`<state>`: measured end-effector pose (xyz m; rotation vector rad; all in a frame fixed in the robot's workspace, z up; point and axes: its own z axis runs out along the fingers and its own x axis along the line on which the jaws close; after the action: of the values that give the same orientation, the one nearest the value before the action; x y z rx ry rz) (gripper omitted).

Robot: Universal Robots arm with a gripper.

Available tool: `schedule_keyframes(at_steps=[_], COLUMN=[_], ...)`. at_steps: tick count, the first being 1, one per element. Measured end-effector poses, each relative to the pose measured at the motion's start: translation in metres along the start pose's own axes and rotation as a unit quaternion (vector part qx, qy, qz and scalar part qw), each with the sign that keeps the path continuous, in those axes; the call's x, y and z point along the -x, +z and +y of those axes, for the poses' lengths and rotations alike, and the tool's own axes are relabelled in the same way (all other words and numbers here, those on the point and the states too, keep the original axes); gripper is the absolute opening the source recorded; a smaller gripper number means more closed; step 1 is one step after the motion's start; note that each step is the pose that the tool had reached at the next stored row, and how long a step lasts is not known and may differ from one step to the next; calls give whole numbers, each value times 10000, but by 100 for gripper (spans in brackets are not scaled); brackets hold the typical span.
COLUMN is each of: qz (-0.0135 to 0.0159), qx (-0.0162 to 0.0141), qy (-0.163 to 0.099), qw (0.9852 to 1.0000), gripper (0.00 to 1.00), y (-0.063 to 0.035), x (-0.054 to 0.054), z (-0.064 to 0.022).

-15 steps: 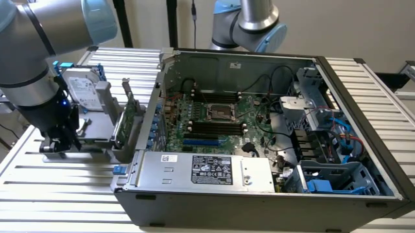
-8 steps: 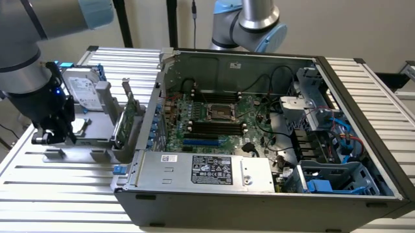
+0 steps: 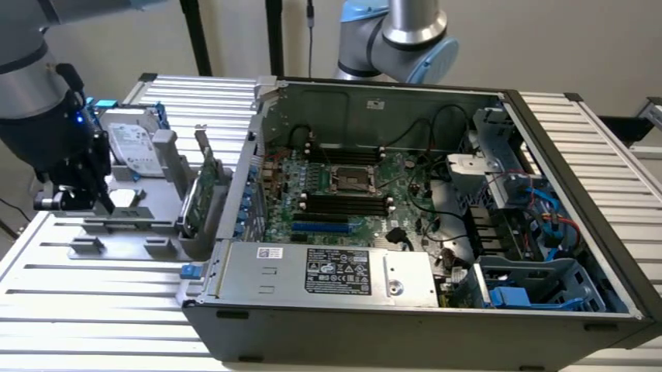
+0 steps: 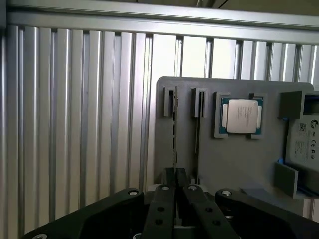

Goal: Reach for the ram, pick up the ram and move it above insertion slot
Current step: 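Pick up the ram and move it above insertion slot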

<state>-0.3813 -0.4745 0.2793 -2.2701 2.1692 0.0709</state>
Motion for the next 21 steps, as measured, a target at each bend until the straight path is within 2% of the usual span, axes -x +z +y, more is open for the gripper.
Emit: schedule_keyframes(at_steps=[7, 16, 21], qz=[-1, -5, -17], qx=[13, 35, 41], qy=[0, 0, 0], qw=[10000, 10000, 10000], gripper=[13, 13, 13], y=[-314, -682, -835], x=[5, 4, 7], z=[-108, -454, -619])
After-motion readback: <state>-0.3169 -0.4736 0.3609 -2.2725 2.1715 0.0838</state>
